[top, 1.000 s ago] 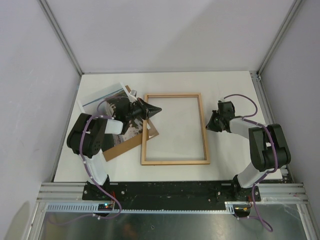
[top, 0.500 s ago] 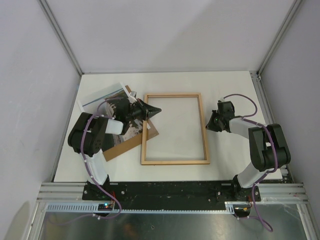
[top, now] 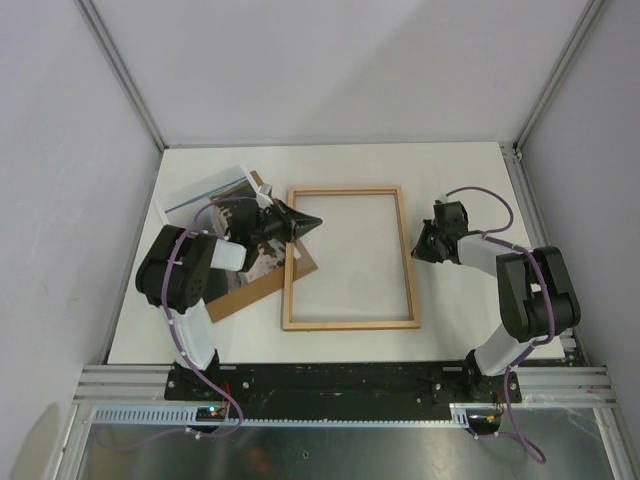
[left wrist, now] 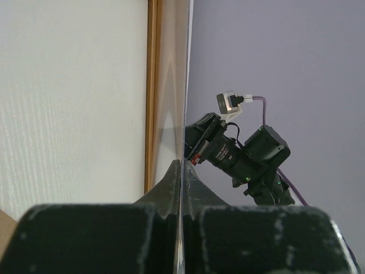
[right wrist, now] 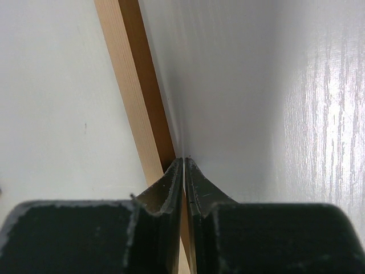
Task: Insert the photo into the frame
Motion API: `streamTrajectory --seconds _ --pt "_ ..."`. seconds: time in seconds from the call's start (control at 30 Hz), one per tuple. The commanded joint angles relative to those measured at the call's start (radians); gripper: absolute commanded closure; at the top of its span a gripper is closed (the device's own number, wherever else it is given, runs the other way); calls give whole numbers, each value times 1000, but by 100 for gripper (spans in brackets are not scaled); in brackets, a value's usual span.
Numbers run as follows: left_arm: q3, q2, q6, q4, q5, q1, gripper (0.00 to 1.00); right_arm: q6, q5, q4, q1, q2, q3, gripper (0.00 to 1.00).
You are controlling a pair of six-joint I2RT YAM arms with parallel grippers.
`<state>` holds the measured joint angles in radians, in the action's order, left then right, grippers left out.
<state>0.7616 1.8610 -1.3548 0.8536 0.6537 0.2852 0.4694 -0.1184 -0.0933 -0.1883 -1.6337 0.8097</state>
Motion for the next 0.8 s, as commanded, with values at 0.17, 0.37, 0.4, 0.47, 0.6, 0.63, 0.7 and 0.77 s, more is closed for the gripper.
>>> streamTrajectory --seconds 0.17,0.37,0.4,0.47,0.6,0.63,0.7,0.77 --pt "-17 -16 -11 60 9 2 100 -12 11 -11 -12 -22 26 90" --pt "-19 -23 -16 61 13 2 100 -13 11 -13 -13 -19 26 90" --pt "-21 -24 -16 61 13 3 100 -14 11 -14 -12 -18 26 90" --pt "-25 -25 -17 61 14 2 100 -14 11 -14 -13 -16 26 90" --pt "-32 -29 -13 61 12 2 100 -13 24 -24 -12 -1 26 87" --pt "-33 -29 -11 61 11 2 100 -12 31 -28 -12 6 26 84" --pt "-33 -27 -11 61 12 2 100 -11 53 -35 -10 23 25 80" --pt "-33 -23 -10 61 12 2 100 -11 71 -40 -10 39 25 77"
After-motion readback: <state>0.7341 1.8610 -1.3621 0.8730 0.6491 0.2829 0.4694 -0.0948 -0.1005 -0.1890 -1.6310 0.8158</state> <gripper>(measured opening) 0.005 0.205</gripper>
